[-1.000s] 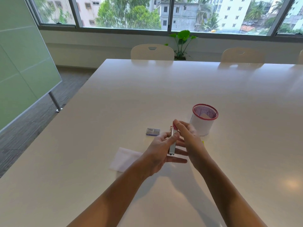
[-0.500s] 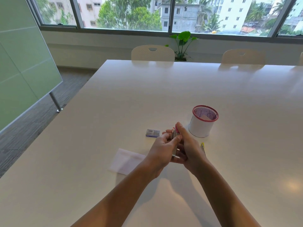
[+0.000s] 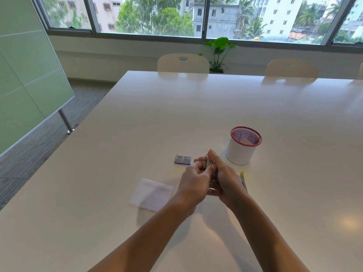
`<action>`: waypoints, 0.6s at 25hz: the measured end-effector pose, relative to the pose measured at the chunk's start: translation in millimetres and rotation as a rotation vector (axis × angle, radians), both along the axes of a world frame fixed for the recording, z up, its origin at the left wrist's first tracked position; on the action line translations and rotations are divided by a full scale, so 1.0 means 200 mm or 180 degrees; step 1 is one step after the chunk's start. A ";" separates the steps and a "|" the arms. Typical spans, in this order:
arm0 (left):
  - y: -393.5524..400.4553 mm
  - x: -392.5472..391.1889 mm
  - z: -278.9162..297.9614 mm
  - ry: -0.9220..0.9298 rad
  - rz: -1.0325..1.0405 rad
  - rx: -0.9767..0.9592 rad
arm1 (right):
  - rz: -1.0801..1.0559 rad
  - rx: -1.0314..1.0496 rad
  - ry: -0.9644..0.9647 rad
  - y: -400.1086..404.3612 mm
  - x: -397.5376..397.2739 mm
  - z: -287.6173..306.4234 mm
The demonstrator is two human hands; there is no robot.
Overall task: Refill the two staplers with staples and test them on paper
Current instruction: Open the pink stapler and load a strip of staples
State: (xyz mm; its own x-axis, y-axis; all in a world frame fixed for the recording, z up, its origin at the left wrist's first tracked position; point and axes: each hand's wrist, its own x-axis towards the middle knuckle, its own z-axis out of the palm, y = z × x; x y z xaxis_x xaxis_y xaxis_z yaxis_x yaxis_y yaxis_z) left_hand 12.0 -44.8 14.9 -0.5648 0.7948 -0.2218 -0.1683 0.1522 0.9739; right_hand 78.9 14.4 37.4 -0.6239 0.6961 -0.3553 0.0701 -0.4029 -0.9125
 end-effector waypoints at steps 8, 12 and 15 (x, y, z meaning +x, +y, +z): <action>-0.02 0.01 0.00 0.0103 0.0040 -0.0071 | 0.0095 -0.0081 -0.0094 0.01 0.00 0.00; -0.05 -0.01 0.04 0.0239 -0.0083 -0.0036 | -0.0014 0.0456 -0.0328 0.05 0.00 -0.02; -0.07 -0.02 0.06 0.0620 -0.0068 -0.0132 | 0.0019 0.0843 -0.0430 0.07 0.01 -0.04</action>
